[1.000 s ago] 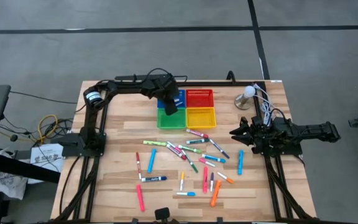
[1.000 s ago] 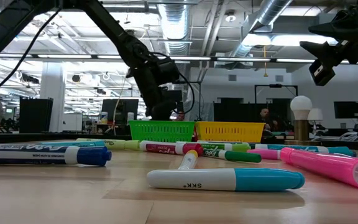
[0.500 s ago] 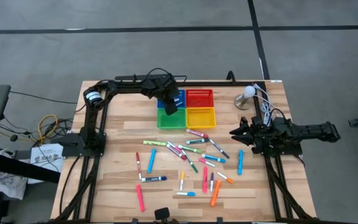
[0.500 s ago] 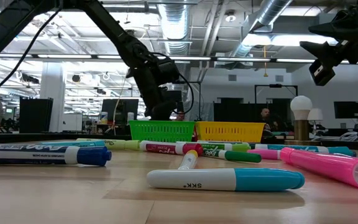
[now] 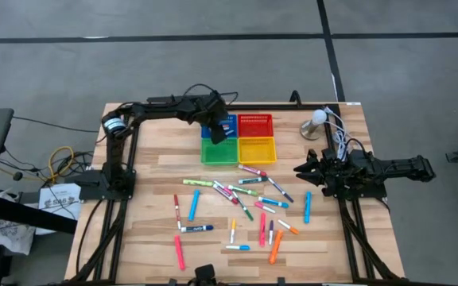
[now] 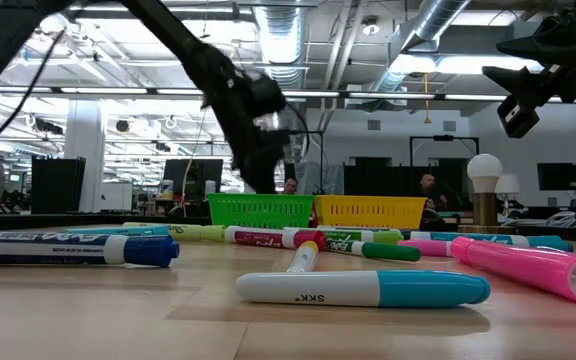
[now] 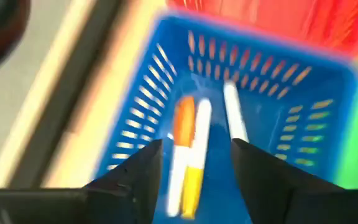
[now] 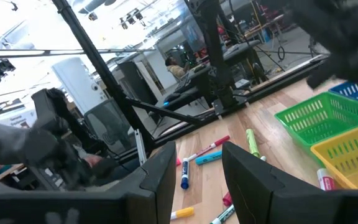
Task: Pick & Place Markers
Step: Put the yellow small marker into the blue bin
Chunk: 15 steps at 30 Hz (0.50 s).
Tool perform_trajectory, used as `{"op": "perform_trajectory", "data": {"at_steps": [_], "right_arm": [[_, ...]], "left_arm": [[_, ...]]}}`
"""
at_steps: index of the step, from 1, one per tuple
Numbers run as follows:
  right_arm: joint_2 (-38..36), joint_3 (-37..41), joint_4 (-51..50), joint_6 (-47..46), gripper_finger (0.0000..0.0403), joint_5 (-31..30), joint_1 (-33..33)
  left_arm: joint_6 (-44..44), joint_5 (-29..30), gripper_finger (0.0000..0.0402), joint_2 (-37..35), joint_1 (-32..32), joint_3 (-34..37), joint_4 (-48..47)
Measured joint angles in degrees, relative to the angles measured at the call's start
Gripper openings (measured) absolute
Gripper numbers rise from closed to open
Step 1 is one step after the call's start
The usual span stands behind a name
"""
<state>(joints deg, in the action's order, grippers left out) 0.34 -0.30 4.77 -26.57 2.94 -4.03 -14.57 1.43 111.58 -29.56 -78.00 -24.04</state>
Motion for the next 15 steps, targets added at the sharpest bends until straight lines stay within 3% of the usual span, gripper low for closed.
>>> {"op": "perform_trajectory", "data": {"at_steps": [4,11,15], "right_arm": [[0.0,0.0,0.0,0.0,0.0120,0.0,0.0],[0.0,0.0,0.0,0.0,0.0120,0.0,0.0],[0.0,0.0,0.0,0.0,0.0120,0.0,0.0]], "left_arm": [[2.4,0.0,0.0202,-8.7,0.6,0.0,-1.3],[16.3,-0.6,0.0203,-26.4,4.5,-0.1,-1.1],[17.9,-0.6,0.0204,-34.8,7.8,-0.1,-1.0]]}}
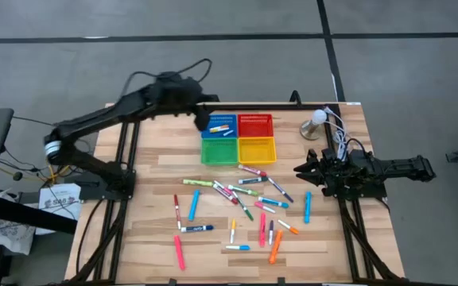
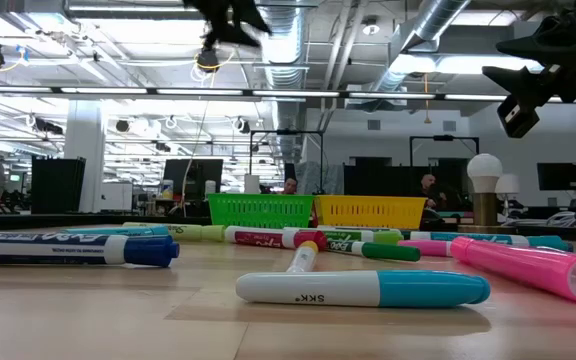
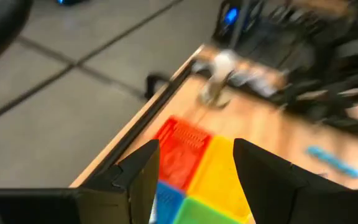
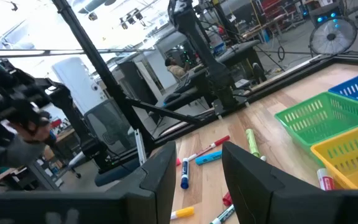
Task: Pick & Place Markers
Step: Put the yellow small marker into the blue bin
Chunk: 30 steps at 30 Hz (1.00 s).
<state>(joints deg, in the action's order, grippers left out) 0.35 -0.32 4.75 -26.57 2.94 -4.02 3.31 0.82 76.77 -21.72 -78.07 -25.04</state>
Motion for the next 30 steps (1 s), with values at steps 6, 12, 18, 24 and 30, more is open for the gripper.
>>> {"op": "perform_trajectory", "data": {"at_steps": [6,12,18,24,30], "right_arm": [[0.0,0.0,0.0,0.0,0.0120,0.0,0.0],[0.0,0.0,0.0,0.0,0.0120,0.0,0.0],[0.0,0.0,0.0,0.0,0.0120,0.0,0.0],[0.0,0.0,0.0,0.0,0.0120,0.0,0.0],[0.0,0.0,0.0,0.0,0.0120,0.0,0.0]], "left_arm": [[0.2,0.0,0.0203,-8.8,6.5,0.0,0.0],[6.3,0.0,0.0203,-11.2,12.3,0.0,0.0],[14.6,0.0,0.0204,-8.3,18.9,0.0,-0.5],[31.0,-0.1,0.0203,-1.7,28.7,0.0,-3.7],[49.2,-0.2,0.0203,6.1,36.5,0.0,-3.5]]}}
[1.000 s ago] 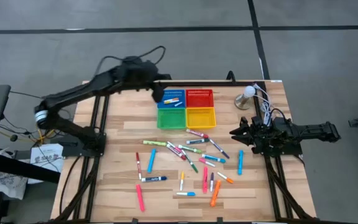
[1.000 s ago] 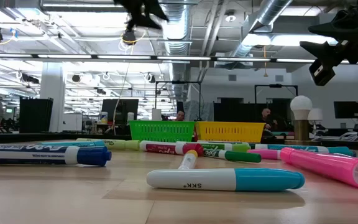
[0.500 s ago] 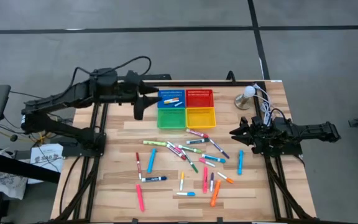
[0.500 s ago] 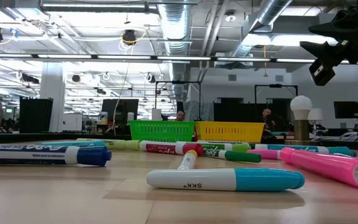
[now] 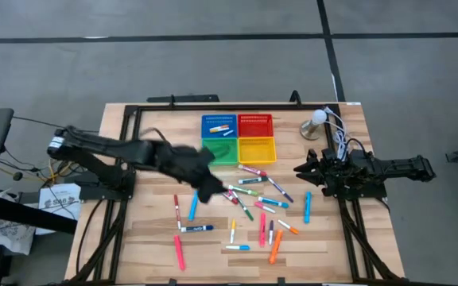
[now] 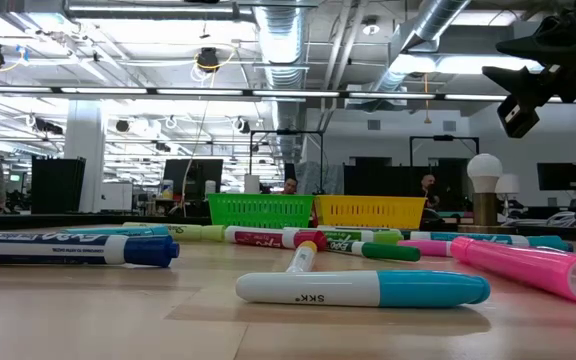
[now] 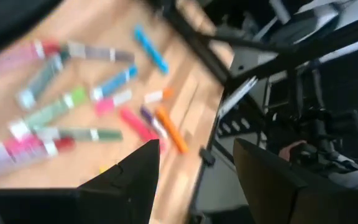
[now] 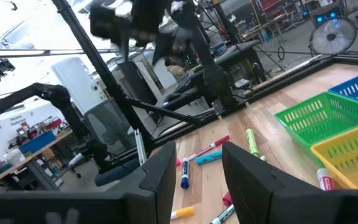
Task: Pick & Place Markers
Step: Put the yellow small marker into the blue bin
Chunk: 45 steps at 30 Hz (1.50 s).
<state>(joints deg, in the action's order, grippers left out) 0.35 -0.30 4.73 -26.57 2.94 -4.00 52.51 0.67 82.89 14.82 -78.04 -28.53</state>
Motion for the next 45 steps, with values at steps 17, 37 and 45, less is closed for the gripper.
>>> {"op": "perform_trajectory", "data": {"at_steps": [17,37,45], "right_arm": [[0.0,0.0,0.0,0.0,0.0120,0.0,0.0],[0.0,0.0,0.0,0.0,0.0120,0.0,0.0],[0.0,0.0,0.0,0.0,0.0120,0.0,0.0]], "left_arm": [[22.2,0.7,0.0203,9.6,10.4,0.0,3.5],[49.0,28.2,0.0203,14.7,17.2,0.0,12.3],[46.9,22.0,0.0203,24.3,14.7,-3.7,11.1]]}}
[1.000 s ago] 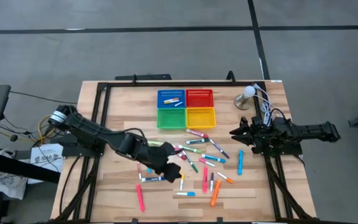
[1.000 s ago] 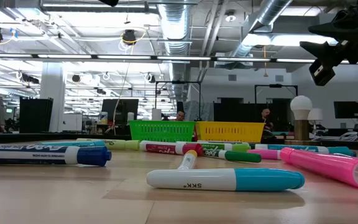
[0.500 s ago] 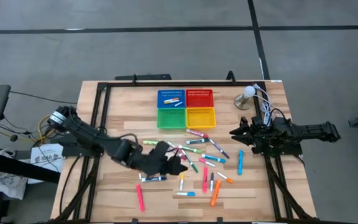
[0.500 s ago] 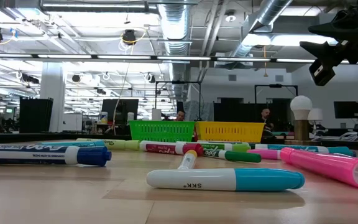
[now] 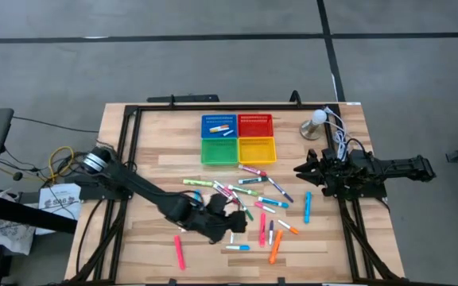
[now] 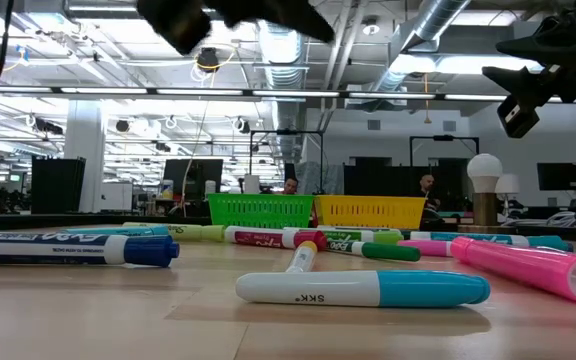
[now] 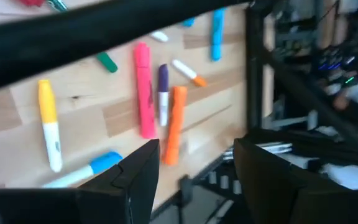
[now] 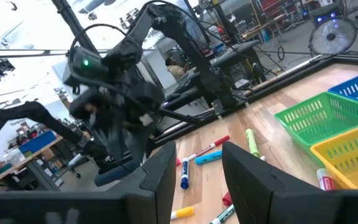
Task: Pick & Place Markers
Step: Put the yellow small marker into the blue bin
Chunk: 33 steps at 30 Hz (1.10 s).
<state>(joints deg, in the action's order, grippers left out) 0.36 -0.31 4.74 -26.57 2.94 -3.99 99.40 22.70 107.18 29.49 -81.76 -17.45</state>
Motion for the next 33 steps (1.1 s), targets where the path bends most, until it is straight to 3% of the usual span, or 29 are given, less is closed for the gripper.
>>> {"op": "perform_trajectory", "data": {"at_steps": [10,33], "right_arm": [[0.0,0.0,0.0,0.0,0.0120,0.0,0.0],[0.0,0.0,0.0,0.0,0.0120,-0.4,0.0]], "left_arm": [[-0.3,-6.5,0.0203,5.5,-1.7,-3.4,-17.4],[-0.3,-8.9,0.0203,11.7,-3.2,-3.4,-12.3]]}}
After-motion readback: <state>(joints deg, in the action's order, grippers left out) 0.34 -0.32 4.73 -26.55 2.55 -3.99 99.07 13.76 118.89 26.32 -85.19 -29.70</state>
